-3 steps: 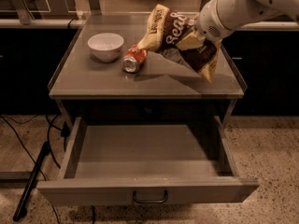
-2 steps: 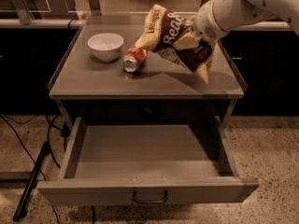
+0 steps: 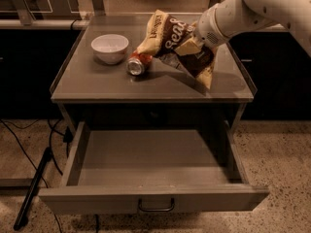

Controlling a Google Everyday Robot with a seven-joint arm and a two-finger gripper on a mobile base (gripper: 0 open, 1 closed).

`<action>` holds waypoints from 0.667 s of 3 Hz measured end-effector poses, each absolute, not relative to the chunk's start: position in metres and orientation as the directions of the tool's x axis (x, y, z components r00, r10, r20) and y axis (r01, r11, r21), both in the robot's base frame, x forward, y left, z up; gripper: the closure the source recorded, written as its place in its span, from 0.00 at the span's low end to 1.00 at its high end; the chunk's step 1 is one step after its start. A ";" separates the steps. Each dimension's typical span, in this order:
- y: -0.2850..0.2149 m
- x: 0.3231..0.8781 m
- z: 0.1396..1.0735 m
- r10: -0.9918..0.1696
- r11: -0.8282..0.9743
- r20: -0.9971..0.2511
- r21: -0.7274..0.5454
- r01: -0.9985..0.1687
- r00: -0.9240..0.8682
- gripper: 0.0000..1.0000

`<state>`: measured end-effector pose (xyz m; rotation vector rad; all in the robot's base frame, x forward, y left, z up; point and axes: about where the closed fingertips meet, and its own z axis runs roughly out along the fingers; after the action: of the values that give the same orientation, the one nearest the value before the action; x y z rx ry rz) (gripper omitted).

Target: Pick brown chip bag from top drawer and place on counter

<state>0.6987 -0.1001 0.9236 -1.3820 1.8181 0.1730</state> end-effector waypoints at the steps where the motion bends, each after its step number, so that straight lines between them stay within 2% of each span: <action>1: -0.098 0.696 0.907 -0.739 0.380 -0.670 -0.326 -0.866 -0.072 1.00; 2: -0.096 0.691 0.891 -0.742 0.375 -0.664 -0.299 -0.878 -0.091 1.00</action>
Offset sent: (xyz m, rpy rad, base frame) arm -0.0141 0.0006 -0.0509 -0.0121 0.1043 0.0092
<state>0.6912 -0.0964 0.8907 -1.4057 1.8668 0.2223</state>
